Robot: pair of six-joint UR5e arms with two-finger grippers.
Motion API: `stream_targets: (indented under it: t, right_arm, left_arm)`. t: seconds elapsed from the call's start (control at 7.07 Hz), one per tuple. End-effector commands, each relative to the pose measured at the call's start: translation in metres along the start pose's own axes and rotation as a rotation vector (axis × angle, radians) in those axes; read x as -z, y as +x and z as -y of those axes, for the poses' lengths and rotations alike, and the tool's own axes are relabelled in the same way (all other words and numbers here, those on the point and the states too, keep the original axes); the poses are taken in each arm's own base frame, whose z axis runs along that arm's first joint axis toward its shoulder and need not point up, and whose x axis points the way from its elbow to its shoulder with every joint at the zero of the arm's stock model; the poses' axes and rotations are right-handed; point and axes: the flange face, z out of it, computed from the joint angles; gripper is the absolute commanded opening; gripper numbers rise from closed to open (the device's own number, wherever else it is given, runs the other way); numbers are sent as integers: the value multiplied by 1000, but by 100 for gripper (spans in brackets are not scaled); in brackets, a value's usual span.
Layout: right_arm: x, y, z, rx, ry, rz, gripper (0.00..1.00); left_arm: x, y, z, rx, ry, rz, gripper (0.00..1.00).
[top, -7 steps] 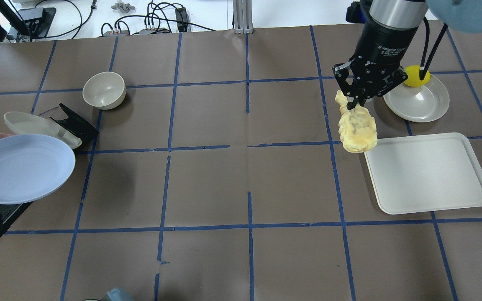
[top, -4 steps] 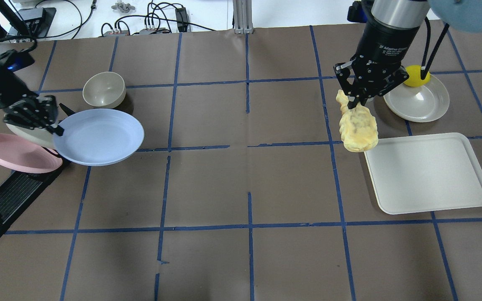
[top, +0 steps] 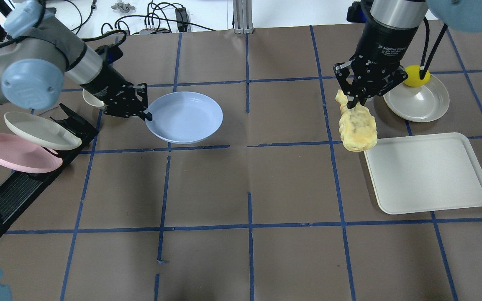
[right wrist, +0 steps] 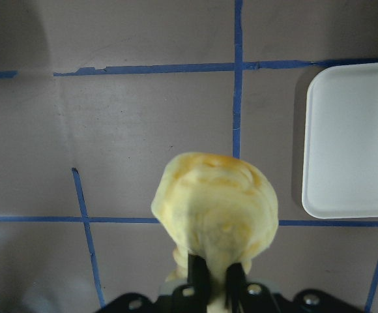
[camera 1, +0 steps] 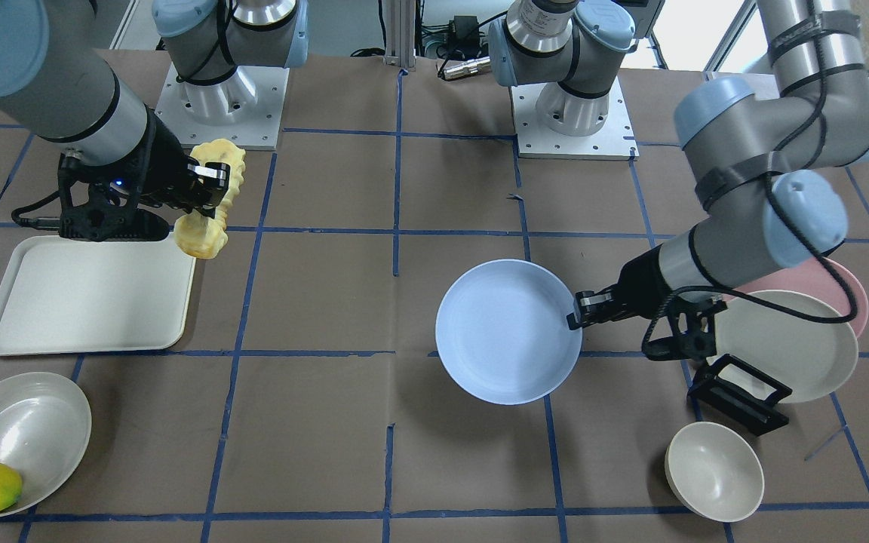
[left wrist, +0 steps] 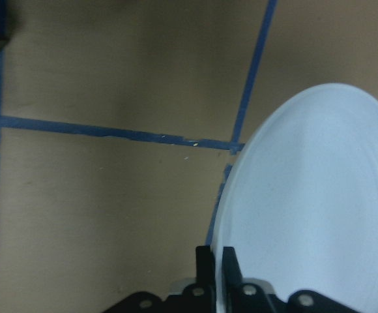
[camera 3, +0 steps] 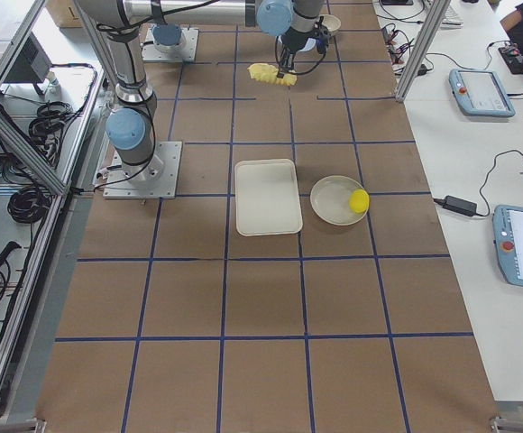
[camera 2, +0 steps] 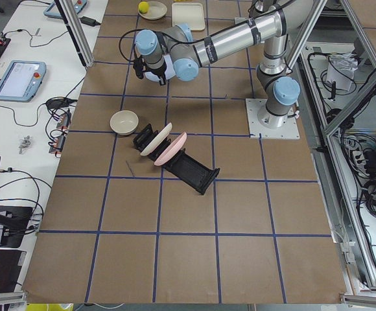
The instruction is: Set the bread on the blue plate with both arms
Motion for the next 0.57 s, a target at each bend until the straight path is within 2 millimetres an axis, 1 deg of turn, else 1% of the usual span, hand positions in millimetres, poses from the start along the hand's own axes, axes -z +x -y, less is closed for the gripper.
stream_targets:
  t: [0.0,0.14,0.28,0.42]
  right_arm:
    - [-1,0,1,0,-1,1,21]
    - [-1,0,1,0,-1,0,21]
    - [-1,0,2,3,-2,0,21]
    - [-3,0,3,1,-5,0,21]
  left_arm:
    - [-69,48,1,2,52,-1,15]
    - [-97,70,2,-33,67,0,15]
    - [-119,85,1,-24,60,0,16]
    - [-130,92,-3,6,47,5,23]
